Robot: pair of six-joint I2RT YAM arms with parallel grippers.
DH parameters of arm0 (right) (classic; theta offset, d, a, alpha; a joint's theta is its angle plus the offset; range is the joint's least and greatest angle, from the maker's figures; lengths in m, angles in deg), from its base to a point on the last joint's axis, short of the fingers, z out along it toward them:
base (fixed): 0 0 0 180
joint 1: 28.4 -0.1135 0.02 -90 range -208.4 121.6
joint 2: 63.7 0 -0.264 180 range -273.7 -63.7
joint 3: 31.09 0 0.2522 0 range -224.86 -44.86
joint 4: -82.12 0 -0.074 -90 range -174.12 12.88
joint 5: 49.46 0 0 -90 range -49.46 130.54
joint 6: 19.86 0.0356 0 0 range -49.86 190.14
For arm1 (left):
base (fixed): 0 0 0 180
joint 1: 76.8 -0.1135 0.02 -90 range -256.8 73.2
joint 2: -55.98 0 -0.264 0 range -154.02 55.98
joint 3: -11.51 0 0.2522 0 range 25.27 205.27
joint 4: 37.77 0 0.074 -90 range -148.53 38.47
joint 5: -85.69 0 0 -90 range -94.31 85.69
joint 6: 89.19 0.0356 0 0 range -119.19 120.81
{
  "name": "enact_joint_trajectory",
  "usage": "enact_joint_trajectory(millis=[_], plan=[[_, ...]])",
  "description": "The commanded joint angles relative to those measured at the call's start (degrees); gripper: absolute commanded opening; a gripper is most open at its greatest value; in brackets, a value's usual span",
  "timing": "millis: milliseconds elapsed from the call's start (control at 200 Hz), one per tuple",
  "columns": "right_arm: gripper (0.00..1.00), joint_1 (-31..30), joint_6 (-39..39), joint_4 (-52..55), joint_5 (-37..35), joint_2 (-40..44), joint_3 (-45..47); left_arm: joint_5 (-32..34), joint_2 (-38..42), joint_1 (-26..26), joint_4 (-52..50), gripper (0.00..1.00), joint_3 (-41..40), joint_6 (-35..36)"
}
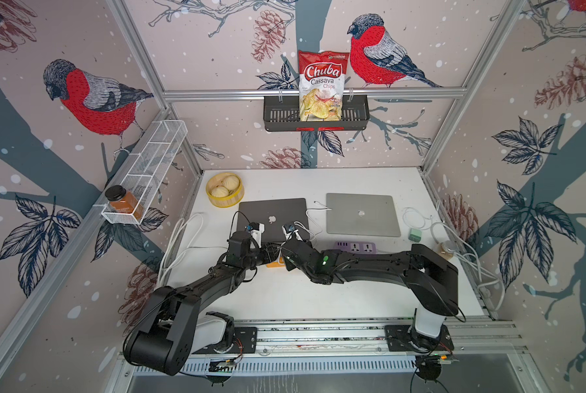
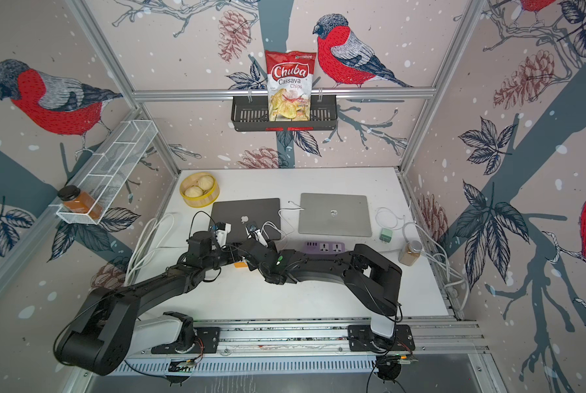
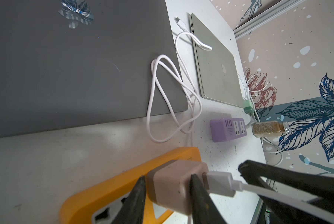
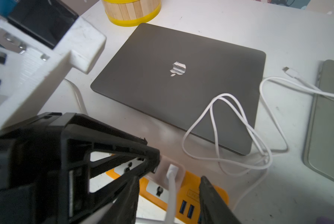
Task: Unplug the laptop charger
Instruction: Remove the charging cable from the plug.
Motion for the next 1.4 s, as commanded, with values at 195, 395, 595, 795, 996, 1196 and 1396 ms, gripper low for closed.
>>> enact_joint_trajectory(millis=[195,395,595,795,996,1196,1396], plan=[[0.33,0.35,1.31,-1.19,-0.41,-2.87,-1.67,3.49,-0.07,0.0,-7.02,0.38,-0.94,0.82],[0.23,0.54,1.52,-1.6,0.26,-4.24,-1.77,3.4,-0.03,-0.02,-6.95,0.38,-1.19,0.71],[0.0,0.63,0.94,-1.42,0.29,-4.16,-2.21,3.72,0.03,0.03,-6.93,0.38,-1.34,0.65],[0.0,0.52,0.72,-1.67,-0.24,-3.57,-1.79,4.1,-0.51,-0.02,-6.93,0.38,-1.51,0.38],[0.0,-0.16,-1.97,-4.41,0.42,-3.25,-1.11,5.49,-0.63,0.11,-8.01,0.38,-1.48,0.48],[0.0,-1.24,-3.97,-5.74,-0.93,-2.62,-1.43,6.67,-1.02,0.66,-8.87,0.37,-1.82,0.71],[0.0,-1.35,-3.32,-4.99,-2.7,-1.44,-2.22,7.57,-0.99,1.62,-8.71,0.37,-2.43,0.66]])
